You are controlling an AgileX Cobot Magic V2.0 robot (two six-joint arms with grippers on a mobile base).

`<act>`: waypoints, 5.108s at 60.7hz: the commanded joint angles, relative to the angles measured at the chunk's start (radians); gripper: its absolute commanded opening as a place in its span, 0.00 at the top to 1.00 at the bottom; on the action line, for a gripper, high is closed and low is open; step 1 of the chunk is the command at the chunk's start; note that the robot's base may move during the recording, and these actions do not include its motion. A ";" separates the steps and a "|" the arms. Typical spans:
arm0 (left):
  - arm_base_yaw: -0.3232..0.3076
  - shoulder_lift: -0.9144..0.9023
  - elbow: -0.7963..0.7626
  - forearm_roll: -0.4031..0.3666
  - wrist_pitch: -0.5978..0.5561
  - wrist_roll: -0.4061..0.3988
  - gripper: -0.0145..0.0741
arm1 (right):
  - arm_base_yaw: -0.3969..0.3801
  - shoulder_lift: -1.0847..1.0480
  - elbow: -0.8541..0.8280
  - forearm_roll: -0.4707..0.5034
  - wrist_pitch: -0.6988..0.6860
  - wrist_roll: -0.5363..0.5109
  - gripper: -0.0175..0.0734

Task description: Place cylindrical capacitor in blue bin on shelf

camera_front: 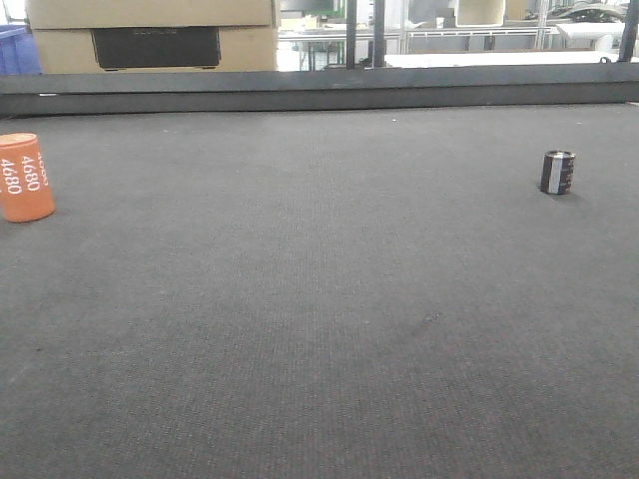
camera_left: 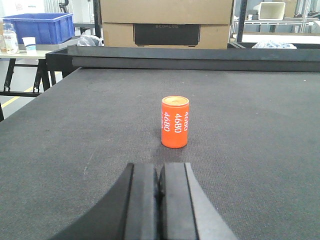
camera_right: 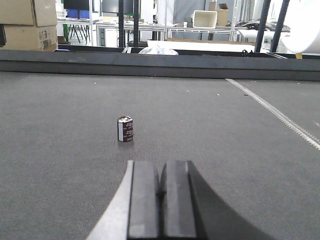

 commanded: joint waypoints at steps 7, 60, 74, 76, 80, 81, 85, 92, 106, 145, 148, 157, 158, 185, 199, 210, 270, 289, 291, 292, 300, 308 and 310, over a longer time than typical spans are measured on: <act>-0.004 -0.006 -0.002 -0.004 -0.019 0.000 0.96 | -0.005 -0.004 0.000 0.004 -0.026 0.000 0.99; 0.001 -0.006 -0.002 -0.041 -0.200 0.000 0.96 | -0.005 -0.004 0.000 0.004 -0.078 0.000 0.99; 0.001 -0.006 -0.094 -0.041 -0.213 0.000 0.96 | -0.003 -0.004 -0.155 0.004 -0.084 0.000 0.99; 0.001 -0.006 -0.137 -0.039 -0.179 0.000 0.96 | 0.001 -0.004 -0.205 0.004 -0.069 0.000 0.99; 0.001 0.001 -0.226 -0.039 -0.099 0.000 0.96 | 0.012 -0.004 -0.302 0.004 -0.022 0.000 0.99; 0.001 0.012 -0.257 -0.037 -0.062 0.000 0.96 | 0.018 0.009 -0.336 0.004 -0.002 0.000 0.99; 0.001 0.050 -0.342 -0.037 0.035 0.000 0.96 | 0.034 0.064 -0.436 0.004 0.053 0.000 0.98; 0.001 0.142 -0.513 -0.032 0.165 0.000 0.95 | 0.070 0.205 -0.597 0.004 0.102 0.000 0.83; 0.001 0.309 -0.670 -0.032 0.236 0.000 0.65 | 0.087 0.473 -0.805 -0.005 0.145 0.000 0.20; -0.009 0.407 -0.681 -0.043 0.263 0.000 0.15 | 0.087 1.068 -0.556 -0.007 -0.392 0.000 0.18; -0.014 0.407 -0.681 -0.043 0.263 0.000 0.15 | 0.087 1.131 -0.520 -0.011 -0.481 0.000 0.18; -0.016 0.407 -0.681 -0.043 0.262 0.000 0.15 | 0.087 1.348 -0.490 -0.013 -0.697 0.000 0.18; -0.016 0.407 -0.681 -0.043 0.262 0.000 0.15 | 0.087 1.367 -0.490 -0.013 -0.723 0.000 0.18; -0.014 0.409 -0.675 -0.041 0.249 0.000 0.15 | 0.087 1.819 -0.668 -0.013 -1.032 0.000 0.18; -0.014 0.409 -0.675 -0.041 0.249 0.000 0.15 | 0.082 1.943 -0.810 -0.013 -1.008 0.000 0.18; -0.014 0.409 -0.675 -0.041 0.249 0.000 0.15 | 0.078 2.012 -0.880 -0.013 -0.966 0.000 0.18; -0.014 0.448 -0.585 -0.041 0.246 0.000 0.15 | 0.076 1.884 -0.934 -0.013 -0.892 0.000 0.95; -0.014 0.672 -0.405 -0.058 -0.071 0.000 0.15 | 0.076 1.463 -0.915 -0.013 -0.581 0.000 0.95; -0.014 0.702 -0.399 -0.058 -0.113 0.000 0.15 | 0.076 1.421 -0.915 -0.013 -0.549 0.000 0.95; -0.014 0.719 -0.397 -0.058 -0.130 0.000 0.15 | 0.076 1.405 -0.915 -0.013 -0.536 0.000 0.95; -0.014 0.908 -0.395 -0.058 -0.255 0.000 0.15 | 0.076 1.268 -0.915 -0.013 -0.423 0.000 0.95; -0.016 1.117 -0.397 -0.058 -0.452 -0.008 0.15 | 0.076 1.163 -0.915 -0.013 -0.320 0.000 0.95; -0.016 1.166 -0.402 -0.058 -0.499 -0.019 0.15 | 0.076 1.146 -0.915 -0.015 -0.306 0.000 0.95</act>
